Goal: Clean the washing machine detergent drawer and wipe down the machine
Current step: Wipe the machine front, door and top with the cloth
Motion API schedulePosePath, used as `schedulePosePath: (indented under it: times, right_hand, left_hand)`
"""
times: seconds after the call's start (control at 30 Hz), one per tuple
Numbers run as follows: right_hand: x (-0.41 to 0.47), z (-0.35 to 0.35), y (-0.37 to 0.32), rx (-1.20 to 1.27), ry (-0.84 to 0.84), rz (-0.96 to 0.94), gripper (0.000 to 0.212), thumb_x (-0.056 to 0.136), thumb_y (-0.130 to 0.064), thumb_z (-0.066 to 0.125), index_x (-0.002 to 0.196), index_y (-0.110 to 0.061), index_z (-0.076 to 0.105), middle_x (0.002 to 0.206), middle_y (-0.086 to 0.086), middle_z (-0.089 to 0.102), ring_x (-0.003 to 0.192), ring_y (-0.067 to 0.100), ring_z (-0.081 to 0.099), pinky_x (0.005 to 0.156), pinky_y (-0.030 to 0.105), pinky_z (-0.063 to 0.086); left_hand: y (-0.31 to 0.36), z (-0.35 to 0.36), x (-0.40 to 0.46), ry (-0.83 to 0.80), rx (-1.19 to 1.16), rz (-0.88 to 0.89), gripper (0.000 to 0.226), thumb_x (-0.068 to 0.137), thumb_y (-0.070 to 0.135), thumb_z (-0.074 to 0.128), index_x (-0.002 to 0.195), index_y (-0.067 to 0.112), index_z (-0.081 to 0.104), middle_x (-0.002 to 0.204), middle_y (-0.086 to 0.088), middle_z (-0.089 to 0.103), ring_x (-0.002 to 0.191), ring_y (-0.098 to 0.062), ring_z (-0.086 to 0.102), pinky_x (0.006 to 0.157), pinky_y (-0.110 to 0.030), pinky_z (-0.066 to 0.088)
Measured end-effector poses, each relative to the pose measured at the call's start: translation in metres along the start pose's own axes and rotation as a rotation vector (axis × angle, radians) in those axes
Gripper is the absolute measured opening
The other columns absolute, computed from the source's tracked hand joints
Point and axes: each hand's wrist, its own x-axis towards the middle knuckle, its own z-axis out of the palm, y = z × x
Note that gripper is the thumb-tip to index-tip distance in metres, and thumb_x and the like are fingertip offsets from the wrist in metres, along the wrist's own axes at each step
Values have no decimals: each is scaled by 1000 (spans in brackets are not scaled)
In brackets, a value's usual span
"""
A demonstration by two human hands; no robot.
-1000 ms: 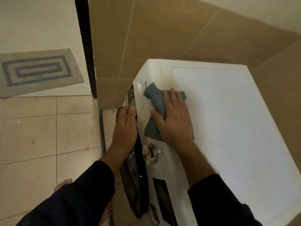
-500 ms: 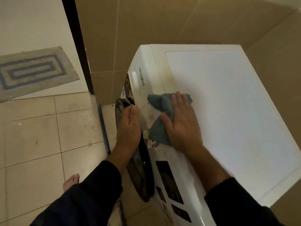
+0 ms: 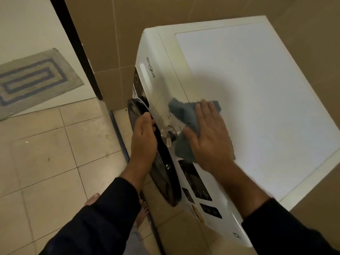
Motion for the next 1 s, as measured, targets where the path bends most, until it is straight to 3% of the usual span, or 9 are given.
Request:
schedulePosePath:
  times: [0.13, 0.23, 0.37, 0.5, 0.57, 0.8, 0.9, 1.0]
  right_hand:
    - [17, -2, -3, 72, 108, 277, 72, 99, -54, 15, 158, -12, 11, 166, 5, 8, 152, 20, 2, 123, 44, 9]
    - [47, -1, -26, 44, 183, 405, 71, 102, -51, 19, 155, -5, 18, 163, 13, 18, 150, 29, 12, 122, 46, 13]
    - [41, 8, -50, -29, 210, 255, 66, 102, -49, 24, 155, -9, 22, 161, 14, 22, 149, 31, 16, 121, 48, 16]
    - [-10, 11, -45, -176, 148, 60, 67, 100, -43, 45, 155, -11, 24, 161, 15, 24, 149, 32, 19, 119, 51, 23]
    - [-37, 10, -35, -203, 113, 109, 68, 98, -43, 49, 154, -11, 25, 160, 13, 25, 148, 30, 21, 118, 50, 26]
    - [-18, 13, -45, -190, 216, 345, 72, 99, -61, 30, 149, -8, 29, 153, 15, 33, 143, 33, 26, 116, 50, 29]
    - [10, 20, -63, -289, 236, 202, 69, 100, -49, 43, 152, -7, 26, 158, 16, 26, 148, 35, 18, 119, 51, 25]
    - [21, 24, -72, -362, 204, -4, 68, 96, -35, 51, 152, -7, 25, 161, 15, 21, 149, 37, 13, 120, 54, 20]
  left_hand:
    - [-2, -8, -2, -50, 17, -35, 24, 105, 45, 27, 117, 38, 46, 120, 9, 56, 115, -9, 54, 106, -43, 44]
    - [-3, -9, -6, -64, 34, -48, 26, 105, 47, 26, 113, 39, 49, 121, 7, 58, 115, -11, 56, 107, -47, 43]
    - [-9, -20, -11, -116, 51, -79, 41, 104, 48, 26, 135, 30, 45, 133, 2, 56, 119, -13, 55, 108, -46, 42]
    - [-15, -40, -16, -165, 92, -85, 36, 102, 52, 27, 124, 37, 51, 127, 3, 57, 118, -14, 55, 108, -48, 42]
    - [-17, -53, -17, -191, 100, -87, 24, 102, 52, 28, 108, 46, 50, 121, 8, 58, 116, -13, 55, 107, -47, 42]
    - [-35, -79, -21, -198, 78, -115, 46, 102, 53, 27, 138, 30, 44, 131, 3, 57, 118, -14, 55, 108, -47, 42]
    - [-46, -82, -20, -191, 50, -141, 48, 103, 51, 26, 140, 26, 43, 130, 2, 57, 117, -14, 55, 106, -46, 43]
    - [-55, -87, -21, -151, 15, -144, 36, 104, 48, 26, 129, 31, 46, 125, 3, 58, 114, -14, 56, 104, -45, 45]
